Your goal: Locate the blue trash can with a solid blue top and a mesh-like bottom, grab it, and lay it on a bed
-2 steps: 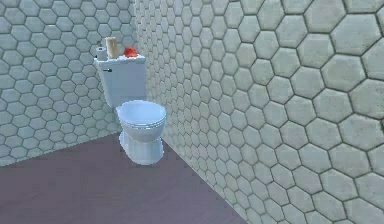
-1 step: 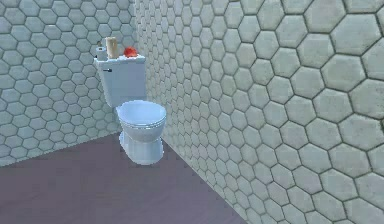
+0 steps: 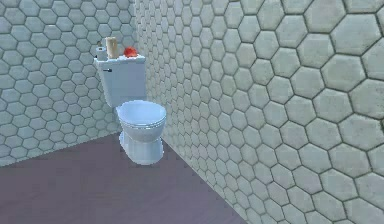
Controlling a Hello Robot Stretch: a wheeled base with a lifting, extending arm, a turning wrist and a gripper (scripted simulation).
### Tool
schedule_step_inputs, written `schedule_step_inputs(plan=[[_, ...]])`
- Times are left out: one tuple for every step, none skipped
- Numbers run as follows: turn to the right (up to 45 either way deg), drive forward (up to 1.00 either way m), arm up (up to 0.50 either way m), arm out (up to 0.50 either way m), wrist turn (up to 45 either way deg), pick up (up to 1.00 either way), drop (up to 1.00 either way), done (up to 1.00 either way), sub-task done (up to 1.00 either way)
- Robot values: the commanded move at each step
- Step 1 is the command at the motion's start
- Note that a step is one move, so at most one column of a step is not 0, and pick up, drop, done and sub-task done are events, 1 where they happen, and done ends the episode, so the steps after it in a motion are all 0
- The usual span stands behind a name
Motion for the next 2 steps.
schedule_step_inputs(plan=[[0.0,0.00,0.00,0.00,45.0,0.00,0.00,0.00,0.00],[0.0,0.00,0.00,0.00,45.0,0.00,0.00,0.00,0.00]])
